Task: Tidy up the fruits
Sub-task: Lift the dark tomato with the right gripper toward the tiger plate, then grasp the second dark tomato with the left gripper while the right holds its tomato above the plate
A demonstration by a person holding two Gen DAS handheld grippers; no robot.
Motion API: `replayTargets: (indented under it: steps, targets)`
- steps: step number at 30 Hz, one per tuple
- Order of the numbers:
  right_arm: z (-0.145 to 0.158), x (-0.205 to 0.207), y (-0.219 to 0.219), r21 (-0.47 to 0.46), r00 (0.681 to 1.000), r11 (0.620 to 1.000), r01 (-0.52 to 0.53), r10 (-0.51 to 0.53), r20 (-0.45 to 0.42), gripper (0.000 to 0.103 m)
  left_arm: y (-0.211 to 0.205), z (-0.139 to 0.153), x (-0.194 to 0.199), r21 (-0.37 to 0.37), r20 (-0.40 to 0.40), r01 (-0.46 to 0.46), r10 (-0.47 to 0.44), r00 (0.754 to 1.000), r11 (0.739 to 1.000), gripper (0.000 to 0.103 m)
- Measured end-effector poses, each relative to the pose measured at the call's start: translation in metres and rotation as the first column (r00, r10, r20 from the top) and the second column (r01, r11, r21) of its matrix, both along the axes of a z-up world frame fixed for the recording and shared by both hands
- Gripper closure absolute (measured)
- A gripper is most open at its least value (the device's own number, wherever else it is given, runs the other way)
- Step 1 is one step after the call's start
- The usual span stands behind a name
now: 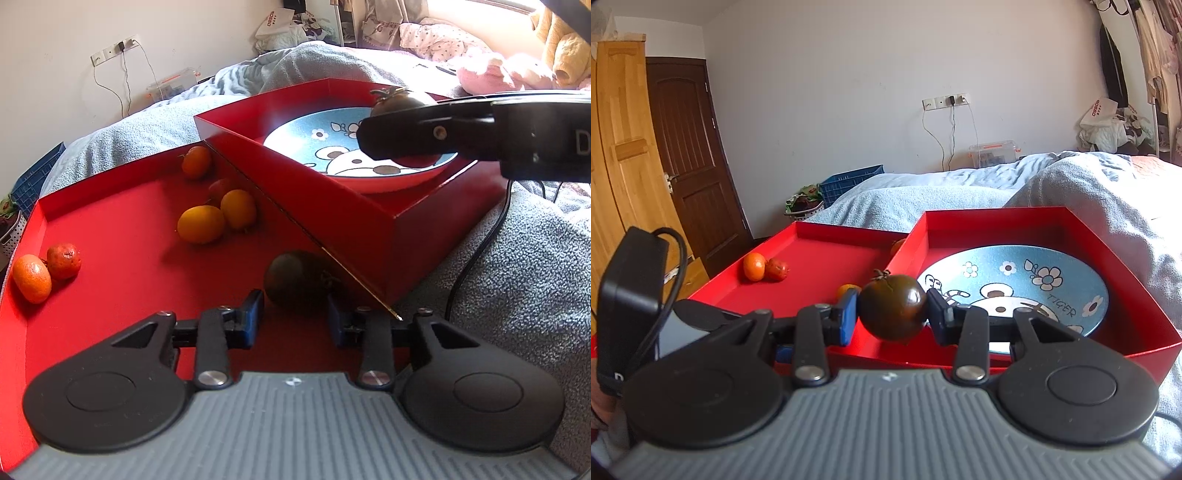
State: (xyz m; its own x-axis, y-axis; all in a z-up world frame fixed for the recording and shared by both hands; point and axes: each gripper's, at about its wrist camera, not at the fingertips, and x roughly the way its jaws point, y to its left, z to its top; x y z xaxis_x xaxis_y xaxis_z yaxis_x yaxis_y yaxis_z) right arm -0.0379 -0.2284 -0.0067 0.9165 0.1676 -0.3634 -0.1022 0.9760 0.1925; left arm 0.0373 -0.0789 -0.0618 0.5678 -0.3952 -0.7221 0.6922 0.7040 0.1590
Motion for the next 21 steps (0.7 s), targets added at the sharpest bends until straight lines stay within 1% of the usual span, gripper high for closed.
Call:
replayTargets:
  steps: [2, 6, 9, 12, 17, 21]
  targets:
    - [0.000, -0.001, 0.000, 0.002, 1.000, 1.000, 0.000, 0.000, 0.003, 0.060, -0.001, 0.001, 0.001, 0.001, 0.004, -0.008, 0.008, 1.000, 1.000, 0.059]
    - [-0.001, 0.000, -0.001, 0.006, 1.000, 1.000, -0.001, 0.001, -0.001, 0.060, -0.004, 0.001, 0.003, 0.011, 0.009, -0.006, 0.006, 1.000, 1.000, 0.059]
    - [-0.002, 0.001, -0.001, 0.011, 1.000, 1.000, -0.002, 0.002, -0.003, 0.060, -0.004, 0.001, 0.009, 0.003, 0.000, -0.011, 0.011, 1.000, 1.000, 0.059]
    - [-0.003, 0.001, -0.003, 0.020, 1.000, 1.000, 0.000, 0.000, -0.005, 0.060, -0.003, 0.001, 0.013, -0.014, -0.014, -0.014, 0.014, 1.000, 1.000, 0.062]
    - [-0.004, 0.002, -0.004, 0.030, 1.000, 1.000, 0.003, -0.002, -0.009, 0.060, -0.003, -0.001, 0.011, -0.019, 0.003, -0.023, 0.023, 1.000, 1.000, 0.064]
    - [-0.005, 0.001, -0.003, 0.029, 1.000, 1.000, 0.002, -0.002, -0.004, 0.060, 0.003, 0.000, 0.012, -0.048, 0.006, -0.072, 0.073, 0.997, 0.996, 0.064]
